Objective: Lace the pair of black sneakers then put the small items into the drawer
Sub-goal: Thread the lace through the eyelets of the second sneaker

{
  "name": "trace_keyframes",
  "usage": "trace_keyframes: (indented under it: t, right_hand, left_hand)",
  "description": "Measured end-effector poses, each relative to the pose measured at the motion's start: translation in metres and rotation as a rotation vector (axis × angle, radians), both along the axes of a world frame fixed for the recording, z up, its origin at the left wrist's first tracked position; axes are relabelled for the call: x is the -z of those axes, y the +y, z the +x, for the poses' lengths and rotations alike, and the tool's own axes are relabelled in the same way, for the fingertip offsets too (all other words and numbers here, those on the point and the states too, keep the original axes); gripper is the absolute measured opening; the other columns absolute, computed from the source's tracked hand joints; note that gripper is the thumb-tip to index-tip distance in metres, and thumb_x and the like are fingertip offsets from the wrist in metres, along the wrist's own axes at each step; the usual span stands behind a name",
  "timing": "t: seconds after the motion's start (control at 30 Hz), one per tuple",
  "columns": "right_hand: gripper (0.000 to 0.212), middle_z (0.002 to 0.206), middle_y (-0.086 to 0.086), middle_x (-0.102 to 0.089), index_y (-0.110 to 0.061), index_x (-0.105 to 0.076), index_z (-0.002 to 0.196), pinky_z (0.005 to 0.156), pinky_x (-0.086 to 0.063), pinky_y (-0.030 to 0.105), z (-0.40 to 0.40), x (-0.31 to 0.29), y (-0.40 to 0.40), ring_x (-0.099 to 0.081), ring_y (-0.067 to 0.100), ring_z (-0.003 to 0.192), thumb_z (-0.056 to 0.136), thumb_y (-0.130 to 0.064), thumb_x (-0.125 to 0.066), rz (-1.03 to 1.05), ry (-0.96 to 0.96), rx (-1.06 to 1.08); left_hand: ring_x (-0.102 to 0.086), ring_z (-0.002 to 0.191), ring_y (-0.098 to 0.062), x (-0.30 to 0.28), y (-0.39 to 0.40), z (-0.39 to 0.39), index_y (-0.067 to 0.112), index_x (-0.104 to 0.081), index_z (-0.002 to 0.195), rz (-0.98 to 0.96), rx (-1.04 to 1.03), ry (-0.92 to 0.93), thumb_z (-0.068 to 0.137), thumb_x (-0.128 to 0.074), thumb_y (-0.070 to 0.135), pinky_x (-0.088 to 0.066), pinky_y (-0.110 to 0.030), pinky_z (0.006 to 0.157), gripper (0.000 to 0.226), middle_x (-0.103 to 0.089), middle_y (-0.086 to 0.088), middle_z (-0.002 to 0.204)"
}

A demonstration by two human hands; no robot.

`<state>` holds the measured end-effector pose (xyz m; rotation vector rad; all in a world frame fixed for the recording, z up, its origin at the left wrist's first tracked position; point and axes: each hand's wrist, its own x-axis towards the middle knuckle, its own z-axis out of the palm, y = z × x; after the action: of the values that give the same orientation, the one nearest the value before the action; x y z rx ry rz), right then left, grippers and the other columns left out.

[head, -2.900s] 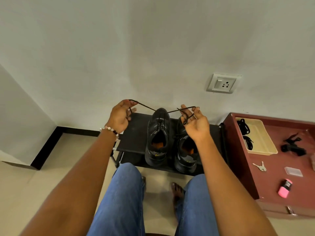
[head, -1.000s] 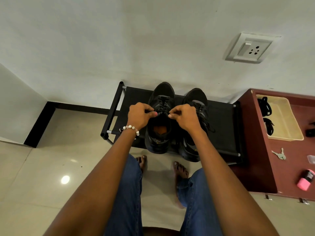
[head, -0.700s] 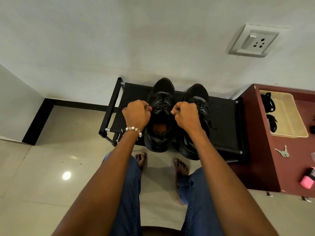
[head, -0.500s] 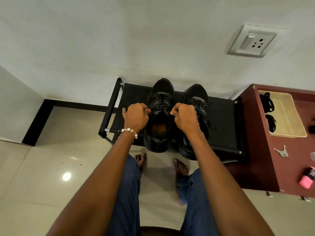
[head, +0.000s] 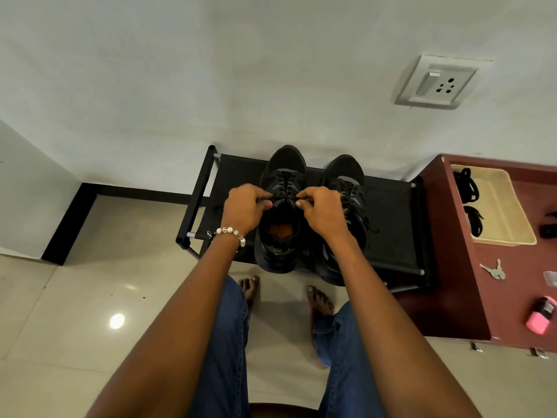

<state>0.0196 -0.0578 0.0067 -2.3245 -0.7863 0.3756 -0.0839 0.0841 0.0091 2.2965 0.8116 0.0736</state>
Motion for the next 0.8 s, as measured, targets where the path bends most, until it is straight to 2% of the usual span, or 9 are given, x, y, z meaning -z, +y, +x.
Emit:
trace_keyframes:
  t: [0.1, 0.23, 0.3, 0.4, 0.5, 0.57, 0.63, 0.73, 0.8]
  right_hand:
    - [0.014, 0.086, 0.006, -0.069, -0.006, -0.073, 0.100, 0.077, -0.049, 0.025, 0.001, -0.001, 0.000, -0.059, 0.013, 0.077, 0.094, -0.013, -0.063, 0.009, -0.006, 0.009]
    - [0.012, 0.084, 0.008, -0.069, -0.005, -0.073, 0.093, 0.075, -0.051, 0.027, 0.002, 0.005, -0.002, -0.058, 0.013, 0.074, 0.093, -0.010, -0.062, 0.003, -0.005, 0.058]
    - [0.012, 0.086, 0.007, -0.070, -0.005, -0.074, 0.094, 0.077, -0.051, 0.026, 0.001, 0.006, -0.005, -0.058, 0.012, 0.076, 0.093, -0.011, -0.063, 0.013, -0.002, 0.074]
    - [0.013, 0.084, 0.001, -0.070, -0.007, -0.075, 0.097, 0.077, -0.051, 0.023, 0.003, 0.001, -0.010, -0.062, 0.010, 0.077, 0.092, -0.015, -0.066, 0.096, 0.054, 0.042]
    - [0.016, 0.076, -0.002, -0.069, -0.012, -0.074, 0.088, 0.073, -0.056, 0.027, 0.005, -0.004, -0.016, -0.065, 0.012, 0.068, 0.090, -0.026, -0.069, 0.179, 0.152, 0.052]
    - [0.023, 0.072, 0.001, -0.069, -0.012, -0.074, 0.081, 0.072, -0.055, 0.029, 0.007, -0.009, -0.020, -0.062, 0.011, 0.062, 0.090, -0.033, -0.068, 0.249, 0.297, 0.081]
    - [0.027, 0.067, 0.001, -0.065, -0.011, -0.072, 0.077, 0.078, -0.054, 0.031, 0.007, -0.014, -0.020, -0.060, 0.010, 0.064, 0.092, -0.032, -0.065, 0.358, 0.455, 0.093]
    - [0.019, 0.074, 0.004, -0.069, -0.010, -0.073, 0.084, 0.083, -0.054, 0.031, 0.009, -0.018, -0.016, -0.067, 0.014, 0.078, 0.094, -0.023, -0.064, 0.571, 0.596, 0.116]
    - [0.013, 0.080, 0.007, -0.072, -0.007, -0.073, 0.096, 0.084, -0.056, 0.032, 0.012, -0.021, -0.012, -0.069, 0.016, 0.083, 0.093, -0.016, -0.064, 0.653, 0.589, 0.122]
  left_hand:
    - [-0.059, 0.085, -0.008, 0.004, -0.005, -0.002, 0.012, -0.075, 0.099, -0.037, -0.117, -0.114, 0.088, -0.069, 0.017, -0.049, -0.023, 0.084, 0.014, -0.071, -0.005, 0.101]
    - [-0.065, 0.080, -0.016, 0.008, -0.003, 0.000, 0.010, -0.075, 0.094, -0.037, -0.237, -0.090, 0.091, -0.063, 0.012, -0.050, -0.024, 0.076, 0.012, -0.072, -0.006, 0.093]
    - [-0.064, 0.075, -0.015, 0.010, -0.001, 0.001, 0.009, -0.073, 0.092, -0.079, -0.209, -0.071, 0.092, -0.061, 0.013, -0.052, -0.023, 0.073, 0.013, -0.071, -0.006, 0.089]
    - [-0.052, 0.056, -0.007, 0.003, 0.005, -0.002, 0.009, -0.071, 0.087, -0.198, -0.145, -0.043, 0.094, -0.061, 0.022, -0.039, -0.010, 0.052, 0.018, -0.064, -0.001, 0.070]
    - [-0.051, 0.060, -0.010, -0.006, 0.012, -0.006, 0.011, -0.070, 0.078, -0.501, -0.176, -0.097, 0.093, -0.061, 0.031, -0.043, -0.022, 0.065, 0.027, -0.060, 0.001, 0.067]
    - [-0.054, 0.063, -0.012, -0.014, 0.012, -0.007, 0.011, -0.069, 0.075, -0.781, -0.252, -0.246, 0.094, -0.061, 0.030, -0.045, -0.031, 0.069, 0.027, -0.060, 0.000, 0.066]
    - [-0.059, 0.068, -0.014, -0.018, 0.013, -0.004, 0.012, -0.068, 0.077, -0.962, -0.340, -0.380, 0.095, -0.060, 0.027, -0.048, -0.032, 0.070, 0.024, -0.064, 0.000, 0.071]
    - [-0.065, 0.080, -0.016, -0.021, 0.011, 0.000, 0.013, -0.068, 0.083, -1.077, -0.405, -0.470, 0.095, -0.059, 0.025, -0.052, -0.035, 0.080, 0.019, -0.070, -0.002, 0.086]
    - [-0.066, 0.081, -0.017, -0.021, 0.010, 0.003, 0.012, -0.069, 0.085, -1.099, -0.414, -0.493, 0.095, -0.059, 0.021, -0.053, -0.034, 0.079, 0.017, -0.072, -0.003, 0.090]
